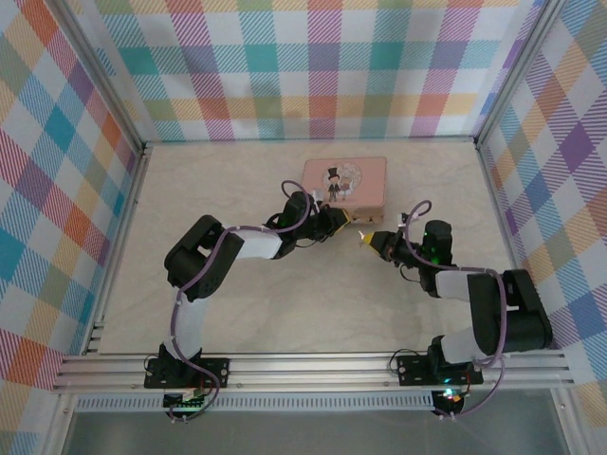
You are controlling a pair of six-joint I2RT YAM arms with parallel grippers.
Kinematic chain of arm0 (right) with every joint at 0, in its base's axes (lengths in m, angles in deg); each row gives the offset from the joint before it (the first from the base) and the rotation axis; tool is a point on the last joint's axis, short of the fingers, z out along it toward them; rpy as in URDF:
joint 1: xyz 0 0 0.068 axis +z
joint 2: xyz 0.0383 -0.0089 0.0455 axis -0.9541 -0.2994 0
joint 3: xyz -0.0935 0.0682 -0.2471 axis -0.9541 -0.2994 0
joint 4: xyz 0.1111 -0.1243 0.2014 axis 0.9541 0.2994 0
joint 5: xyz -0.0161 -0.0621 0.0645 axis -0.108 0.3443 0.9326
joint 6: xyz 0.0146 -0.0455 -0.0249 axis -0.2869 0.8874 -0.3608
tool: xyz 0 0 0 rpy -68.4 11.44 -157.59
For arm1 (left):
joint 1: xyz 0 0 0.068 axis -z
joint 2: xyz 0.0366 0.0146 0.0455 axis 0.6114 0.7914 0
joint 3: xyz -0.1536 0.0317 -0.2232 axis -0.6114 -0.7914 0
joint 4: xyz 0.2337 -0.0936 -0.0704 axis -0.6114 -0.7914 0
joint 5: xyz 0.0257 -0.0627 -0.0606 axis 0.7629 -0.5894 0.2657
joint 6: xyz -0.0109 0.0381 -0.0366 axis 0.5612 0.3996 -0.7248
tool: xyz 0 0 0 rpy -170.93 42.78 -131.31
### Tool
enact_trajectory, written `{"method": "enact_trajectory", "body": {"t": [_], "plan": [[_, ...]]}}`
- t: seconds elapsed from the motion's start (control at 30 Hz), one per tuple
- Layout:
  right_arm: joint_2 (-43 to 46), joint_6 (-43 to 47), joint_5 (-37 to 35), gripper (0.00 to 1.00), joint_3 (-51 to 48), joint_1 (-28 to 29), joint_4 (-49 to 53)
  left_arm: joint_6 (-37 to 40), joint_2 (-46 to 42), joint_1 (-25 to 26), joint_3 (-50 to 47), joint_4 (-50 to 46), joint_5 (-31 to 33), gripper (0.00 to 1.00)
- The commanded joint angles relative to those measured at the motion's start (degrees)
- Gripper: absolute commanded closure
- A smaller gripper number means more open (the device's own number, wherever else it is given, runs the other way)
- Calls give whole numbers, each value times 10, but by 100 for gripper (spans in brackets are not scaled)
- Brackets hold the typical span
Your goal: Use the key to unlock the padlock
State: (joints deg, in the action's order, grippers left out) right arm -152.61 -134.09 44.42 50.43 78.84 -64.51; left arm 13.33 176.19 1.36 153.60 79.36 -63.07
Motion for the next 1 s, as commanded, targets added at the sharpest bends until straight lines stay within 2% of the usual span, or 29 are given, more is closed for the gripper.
{"method": "enact_trajectory", "body": {"t": [0.0,0.33,0.7,0.97], "plan": [[-14,-32,10,100,-7,-2,-82,-58,20,12,11,11,-29,96],[-36,-34,-11,100,-4,-1,-83,-55,26,14,19,19,-30,96],[-130,-72,-23,100,11,15,-171,-54,25,17,10,20,-22,96],[-193,-128,-35,100,19,20,-270,-57,29,19,11,26,-22,95]]}}
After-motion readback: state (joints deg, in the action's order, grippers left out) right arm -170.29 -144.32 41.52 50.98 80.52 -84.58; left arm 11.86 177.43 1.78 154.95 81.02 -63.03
